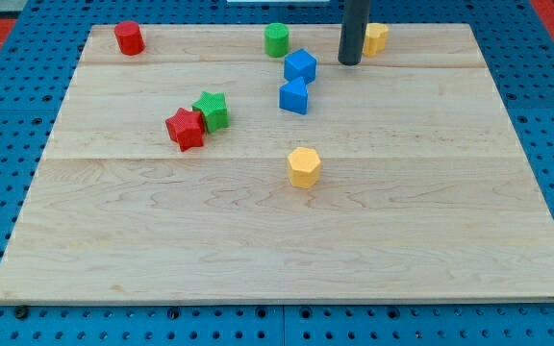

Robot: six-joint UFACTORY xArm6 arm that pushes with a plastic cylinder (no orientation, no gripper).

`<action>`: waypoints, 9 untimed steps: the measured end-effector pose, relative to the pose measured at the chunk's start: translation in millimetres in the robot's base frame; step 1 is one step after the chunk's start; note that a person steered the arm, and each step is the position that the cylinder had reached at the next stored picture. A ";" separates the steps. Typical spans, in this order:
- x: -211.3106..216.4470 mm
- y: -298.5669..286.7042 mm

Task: Slide the blue triangle to the center left of the board

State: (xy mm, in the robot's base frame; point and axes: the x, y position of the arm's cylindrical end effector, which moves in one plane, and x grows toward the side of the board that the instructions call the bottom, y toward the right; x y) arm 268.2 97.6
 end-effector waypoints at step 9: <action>57.4 -243.7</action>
State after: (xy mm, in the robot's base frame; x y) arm 325.6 -146.1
